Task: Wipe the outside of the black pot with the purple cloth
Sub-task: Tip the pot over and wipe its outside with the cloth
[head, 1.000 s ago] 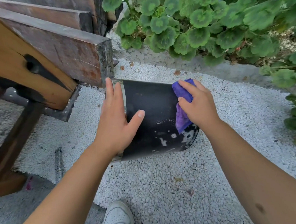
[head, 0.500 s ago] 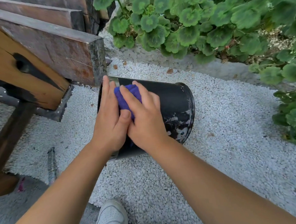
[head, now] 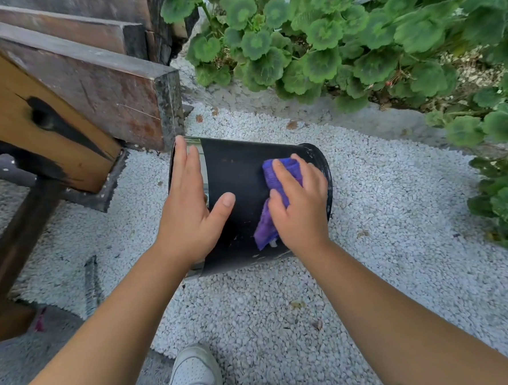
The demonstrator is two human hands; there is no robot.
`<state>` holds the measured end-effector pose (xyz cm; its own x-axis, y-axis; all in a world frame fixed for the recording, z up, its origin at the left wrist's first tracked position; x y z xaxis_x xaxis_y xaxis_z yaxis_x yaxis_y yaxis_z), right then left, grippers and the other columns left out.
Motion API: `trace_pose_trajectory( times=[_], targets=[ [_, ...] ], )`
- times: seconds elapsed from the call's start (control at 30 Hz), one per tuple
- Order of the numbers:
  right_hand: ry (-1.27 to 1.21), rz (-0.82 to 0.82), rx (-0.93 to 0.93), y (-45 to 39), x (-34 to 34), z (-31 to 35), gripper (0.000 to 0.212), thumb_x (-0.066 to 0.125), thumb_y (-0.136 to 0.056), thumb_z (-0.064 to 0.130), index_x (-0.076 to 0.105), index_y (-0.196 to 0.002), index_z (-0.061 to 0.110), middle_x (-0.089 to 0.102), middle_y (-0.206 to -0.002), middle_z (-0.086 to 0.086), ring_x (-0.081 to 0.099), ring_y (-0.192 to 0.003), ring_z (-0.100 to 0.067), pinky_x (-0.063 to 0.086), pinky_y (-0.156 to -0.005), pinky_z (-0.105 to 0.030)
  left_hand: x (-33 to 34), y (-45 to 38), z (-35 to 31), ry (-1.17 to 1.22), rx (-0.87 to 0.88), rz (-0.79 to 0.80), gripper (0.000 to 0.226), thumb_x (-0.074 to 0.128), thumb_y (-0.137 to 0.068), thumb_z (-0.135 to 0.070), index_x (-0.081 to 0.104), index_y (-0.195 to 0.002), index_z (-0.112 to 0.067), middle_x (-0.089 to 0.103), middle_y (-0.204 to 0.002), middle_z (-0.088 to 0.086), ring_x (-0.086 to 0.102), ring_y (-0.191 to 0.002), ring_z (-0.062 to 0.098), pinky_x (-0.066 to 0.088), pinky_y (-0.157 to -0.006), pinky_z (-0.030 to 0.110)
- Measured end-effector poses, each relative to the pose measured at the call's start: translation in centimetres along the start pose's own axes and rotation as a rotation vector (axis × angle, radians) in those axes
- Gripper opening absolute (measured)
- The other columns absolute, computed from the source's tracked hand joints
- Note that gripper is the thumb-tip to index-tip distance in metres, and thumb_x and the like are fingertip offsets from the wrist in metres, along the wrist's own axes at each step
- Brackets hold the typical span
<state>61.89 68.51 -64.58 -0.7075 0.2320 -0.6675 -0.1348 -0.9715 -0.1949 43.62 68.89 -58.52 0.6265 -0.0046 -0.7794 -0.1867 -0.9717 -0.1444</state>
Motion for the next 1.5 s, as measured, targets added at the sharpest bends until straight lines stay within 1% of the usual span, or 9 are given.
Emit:
trace_pose_trajectory(
  times=[0.17,0.3,0.53,0.7,0.87,0.97,1.13,1.3,1.5],
  targets=[
    [0.031,0.0,0.088,-0.6,-0.8,-3.4,0.05,0.054,-0.09,0.032,0.051,-0.14,0.032,0.038,-0.153,-0.002,0.028,-0.138,-0.033,0.034,-0.11,-0.054,0.4,-0.7,-0.3,-0.121,0.054,0.08,0.094,0.041,-0.089,-0.066,0.006,-0.157,-0.011,-0.019,-0.163,-0.001,-0.013,-0.128,-0.031,0.034,-0.103,0.027],
    [-0.052,0.008,0.183,-0.9,-1.1,-5.6,0.052,0.051,-0.09,0.039,0.046,-0.141,0.04,0.035,-0.154,0.004,0.024,-0.139,-0.023,0.028,-0.109,-0.035,0.2,-1.3,-0.2,-0.08,0.045,0.108,0.089,0.045,-0.089,-0.066,0.012,-0.157,-0.02,-0.019,-0.164,-0.009,-0.003,-0.132,-0.028,0.054,-0.09,0.045],
    [-0.079,0.034,0.163,-1.3,-0.4,-5.5,0.054,0.057,-0.085,0.025,0.051,-0.138,0.035,0.036,-0.152,0.003,0.03,-0.133,-0.02,0.025,-0.102,-0.025,0.7,4.0,1.5,0.163,0.069,0.06,0.097,0.045,-0.092,-0.063,0.003,-0.156,-0.004,-0.015,-0.165,0.01,-0.008,-0.153,0.027,0.033,-0.112,0.06],
    [-0.084,-0.027,0.152,-2.1,-1.1,-3.5,0.053,0.058,-0.082,0.003,0.063,-0.13,0.024,0.043,-0.149,0.0,0.035,-0.131,-0.024,0.024,-0.101,-0.015,0.7,2.3,0.7,0.026,0.108,0.0,0.096,0.036,-0.094,-0.065,0.014,-0.152,0.008,-0.005,-0.162,0.025,-0.007,-0.153,0.022,0.02,-0.115,0.018],
    [-0.184,-0.088,-0.135,-1.4,-0.7,4.2,0.05,0.059,-0.077,0.012,0.063,-0.126,0.021,0.049,-0.141,-0.008,0.044,-0.119,-0.026,0.024,-0.108,-0.014,1.6,0.7,-1.1,0.064,0.183,-0.001,0.094,0.025,-0.097,-0.064,0.016,-0.149,0.014,0.0,-0.159,0.034,-0.001,-0.152,0.032,0.011,-0.121,0.029],
    [-0.195,-0.03,-0.219,0.9,1.5,6.5,0.045,0.064,-0.087,0.019,0.059,-0.132,0.019,0.043,-0.145,-0.013,0.041,-0.121,-0.032,0.035,-0.108,-0.034,2.0,0.1,-1.8,0.082,0.192,0.014,0.095,0.023,-0.097,-0.064,0.014,-0.148,0.017,0.002,-0.157,0.037,0.0,-0.152,0.037,0.006,-0.122,0.031],
    [-0.04,-0.021,-0.197,1.8,2.3,3.5,0.045,0.066,-0.088,0.019,0.062,-0.131,0.011,0.048,-0.142,-0.024,0.047,-0.123,-0.047,0.039,-0.099,-0.06,1.5,-0.1,-1.0,0.058,0.167,0.003,0.103,0.026,-0.092,-0.072,0.013,-0.15,0.012,-0.001,-0.16,0.032,-0.001,-0.152,0.03,0.007,-0.117,0.015],
    [0.026,0.01,-0.027,1.9,2.6,0.2,0.05,0.063,-0.083,0.02,0.061,-0.133,0.016,0.046,-0.147,-0.018,0.039,-0.133,-0.047,0.032,-0.103,-0.062,0.8,-0.2,0.1,0.032,0.125,-0.032,0.105,0.029,-0.089,-0.075,0.015,-0.152,0.007,0.0,-0.162,0.026,-0.01,-0.149,-0.001,0.007,-0.11,0.003],
    [0.094,-0.013,0.144,1.9,2.4,-2.5,0.051,0.055,-0.089,0.029,0.051,-0.14,0.029,0.04,-0.153,-0.01,0.034,-0.139,-0.038,0.03,-0.102,-0.062,0.8,-0.3,1.0,0.017,0.067,-0.04,0.099,0.039,-0.088,-0.071,0.02,-0.152,0.001,-0.001,-0.164,0.02,-0.01,-0.149,0.0,0.009,-0.106,-0.001]
  ],
)
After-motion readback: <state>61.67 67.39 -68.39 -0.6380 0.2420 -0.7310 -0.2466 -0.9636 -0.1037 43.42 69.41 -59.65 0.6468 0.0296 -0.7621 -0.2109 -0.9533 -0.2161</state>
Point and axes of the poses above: each hand's wrist, its own y-axis away from the middle knuckle, its own x-axis out of the palm, z = x × y, the point moved 7 cm from there along -y, towards the middle knuckle
